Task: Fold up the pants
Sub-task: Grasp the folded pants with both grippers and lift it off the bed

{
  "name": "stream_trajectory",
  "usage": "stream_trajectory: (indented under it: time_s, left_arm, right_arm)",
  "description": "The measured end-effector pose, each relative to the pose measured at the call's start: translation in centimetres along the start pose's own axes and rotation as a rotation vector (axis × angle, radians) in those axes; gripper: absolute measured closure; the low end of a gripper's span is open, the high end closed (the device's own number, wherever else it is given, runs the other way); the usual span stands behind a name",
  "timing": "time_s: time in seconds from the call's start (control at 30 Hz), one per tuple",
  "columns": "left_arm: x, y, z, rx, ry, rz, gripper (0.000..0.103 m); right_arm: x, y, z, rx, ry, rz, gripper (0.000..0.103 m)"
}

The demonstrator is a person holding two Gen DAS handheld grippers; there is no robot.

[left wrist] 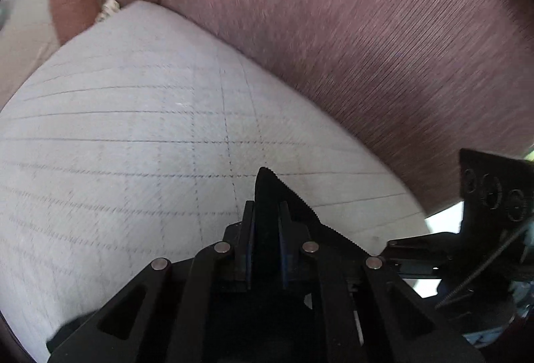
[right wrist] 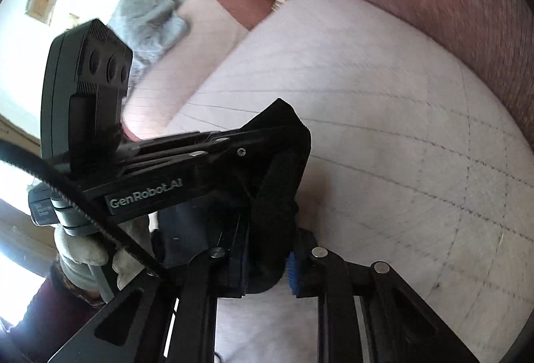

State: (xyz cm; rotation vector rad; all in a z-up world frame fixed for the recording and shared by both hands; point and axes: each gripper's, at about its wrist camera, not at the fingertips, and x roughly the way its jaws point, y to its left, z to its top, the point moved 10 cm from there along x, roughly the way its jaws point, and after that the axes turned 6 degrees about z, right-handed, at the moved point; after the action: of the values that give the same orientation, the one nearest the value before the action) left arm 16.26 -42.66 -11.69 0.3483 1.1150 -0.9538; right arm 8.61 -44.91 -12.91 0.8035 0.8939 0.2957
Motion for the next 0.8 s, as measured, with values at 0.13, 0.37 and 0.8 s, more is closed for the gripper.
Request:
stream_trajectory:
  time_s: [0.13,0.37,0.8]
  left_arm:
    - [-5.8,1.0,-1.5,-0.065,-0.088,-0.061,0.092]
    - [-14.2,7.1,-6.7,-0.22,-0.206,-0.094,0.092]
    - [-18.2,20.7,-20.7,-0.622,-0.312,-0.141,0.093]
  right_arm:
    - [-0.8,4.8,-0.5,-0.074,-0.017,0.03,0.084]
    - [2.3,14.4,-3.3,-0.22,0.047,0.096,0.084]
    - [17.4,24.6,-12.8,-0.457,0.298,0.033,0.084]
